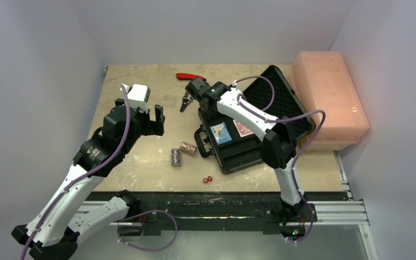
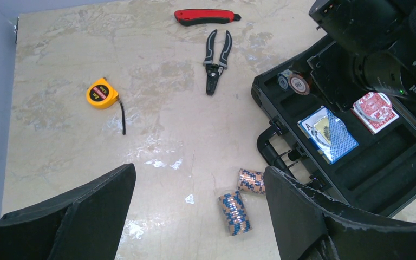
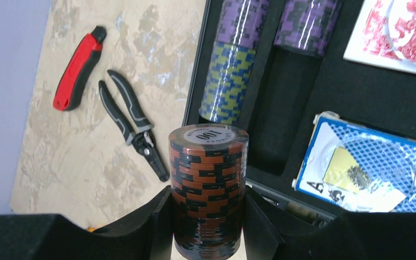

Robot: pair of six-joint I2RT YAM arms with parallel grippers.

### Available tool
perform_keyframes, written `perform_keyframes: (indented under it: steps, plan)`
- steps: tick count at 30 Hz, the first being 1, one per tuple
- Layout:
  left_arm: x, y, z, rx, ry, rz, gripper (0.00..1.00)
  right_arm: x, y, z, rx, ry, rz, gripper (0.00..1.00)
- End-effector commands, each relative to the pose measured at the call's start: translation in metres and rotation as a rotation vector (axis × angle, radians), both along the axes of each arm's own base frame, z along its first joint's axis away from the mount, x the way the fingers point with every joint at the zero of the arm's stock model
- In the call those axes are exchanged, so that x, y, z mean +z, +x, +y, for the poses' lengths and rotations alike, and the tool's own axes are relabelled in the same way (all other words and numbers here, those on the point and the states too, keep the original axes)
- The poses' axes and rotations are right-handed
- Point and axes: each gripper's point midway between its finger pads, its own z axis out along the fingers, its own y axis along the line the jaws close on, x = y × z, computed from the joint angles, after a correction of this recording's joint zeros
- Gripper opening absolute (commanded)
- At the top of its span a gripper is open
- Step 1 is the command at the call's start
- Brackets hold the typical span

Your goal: Pack up texas hold em set

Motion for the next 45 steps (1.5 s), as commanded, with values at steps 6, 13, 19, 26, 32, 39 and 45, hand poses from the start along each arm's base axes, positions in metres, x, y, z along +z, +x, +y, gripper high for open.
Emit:
perform_keyframes:
  steps: [6, 13, 19, 26, 32, 39, 45]
  plan:
    - [0.009, 0.005, 0.0, 0.003, -0.004, -0.039, 0.88, -0.003, 0.012, -0.016, -0.072, 0.09, 0.017, 0.0]
    - [0.009, 0.005, -0.001, -0.004, -0.005, -0.035, 0.88, -0.018, 0.009, -0.029, -0.112, 0.116, 0.044, 0.0]
    - [0.007, 0.006, -0.003, -0.01, -0.003, -0.025, 0.88, -0.03, 0.011, -0.035, -0.121, 0.137, 0.063, 0.0]
    - [0.007, 0.005, -0.004, -0.015, -0.003, -0.024, 0.88, -0.033, 0.019, -0.04, -0.122, 0.152, 0.059, 0.0]
    - [0.007, 0.005, -0.004, -0.014, -0.003, -0.024, 0.88, -0.036, 0.022, -0.043, -0.13, 0.148, 0.062, 0.0]
    - [0.005, 0.006, -0.005, -0.021, 0.0, -0.015, 0.88, -0.04, 0.026, -0.044, -0.125, 0.141, 0.068, 0.0]
    - [0.006, 0.005, -0.005, -0.022, -0.002, -0.018, 0.88, -0.045, 0.027, -0.046, -0.126, 0.14, 0.08, 0.0]
